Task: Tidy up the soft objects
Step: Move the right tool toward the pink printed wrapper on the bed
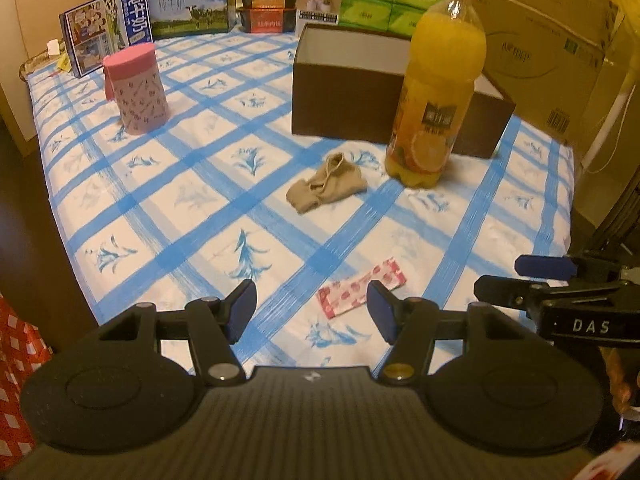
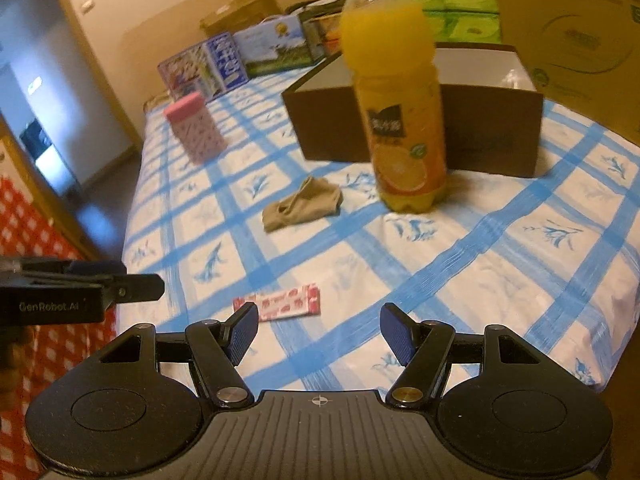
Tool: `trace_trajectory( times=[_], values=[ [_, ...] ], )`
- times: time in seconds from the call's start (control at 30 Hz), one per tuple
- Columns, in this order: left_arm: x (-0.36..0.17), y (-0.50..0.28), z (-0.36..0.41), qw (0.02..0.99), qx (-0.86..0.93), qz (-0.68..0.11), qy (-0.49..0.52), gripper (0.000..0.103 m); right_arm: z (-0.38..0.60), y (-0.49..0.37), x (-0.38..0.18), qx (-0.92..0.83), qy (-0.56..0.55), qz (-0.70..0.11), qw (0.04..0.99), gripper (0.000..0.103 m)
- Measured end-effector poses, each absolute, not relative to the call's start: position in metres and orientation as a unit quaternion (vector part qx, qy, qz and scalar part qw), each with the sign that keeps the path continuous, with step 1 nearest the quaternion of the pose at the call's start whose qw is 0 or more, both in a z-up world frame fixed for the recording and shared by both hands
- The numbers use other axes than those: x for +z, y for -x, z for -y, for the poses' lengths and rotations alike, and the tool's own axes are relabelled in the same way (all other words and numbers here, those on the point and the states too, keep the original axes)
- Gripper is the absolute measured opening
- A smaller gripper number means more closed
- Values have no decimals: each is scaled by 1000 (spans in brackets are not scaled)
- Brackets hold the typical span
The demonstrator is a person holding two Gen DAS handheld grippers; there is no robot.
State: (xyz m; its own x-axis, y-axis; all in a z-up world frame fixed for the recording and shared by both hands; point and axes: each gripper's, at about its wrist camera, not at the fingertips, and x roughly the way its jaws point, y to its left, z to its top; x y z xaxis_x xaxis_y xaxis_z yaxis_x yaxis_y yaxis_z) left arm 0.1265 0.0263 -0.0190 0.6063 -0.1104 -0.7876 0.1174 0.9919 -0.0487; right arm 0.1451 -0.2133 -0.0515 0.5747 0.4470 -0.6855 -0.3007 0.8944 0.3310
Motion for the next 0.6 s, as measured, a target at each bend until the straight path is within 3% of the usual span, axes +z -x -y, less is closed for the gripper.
trace_trajectory(
  times=[0.6],
  values=[
    [-60,-140,-35,875,-57,-481,1,59,167,-151,-94,277,62,-410,867,67]
  ],
)
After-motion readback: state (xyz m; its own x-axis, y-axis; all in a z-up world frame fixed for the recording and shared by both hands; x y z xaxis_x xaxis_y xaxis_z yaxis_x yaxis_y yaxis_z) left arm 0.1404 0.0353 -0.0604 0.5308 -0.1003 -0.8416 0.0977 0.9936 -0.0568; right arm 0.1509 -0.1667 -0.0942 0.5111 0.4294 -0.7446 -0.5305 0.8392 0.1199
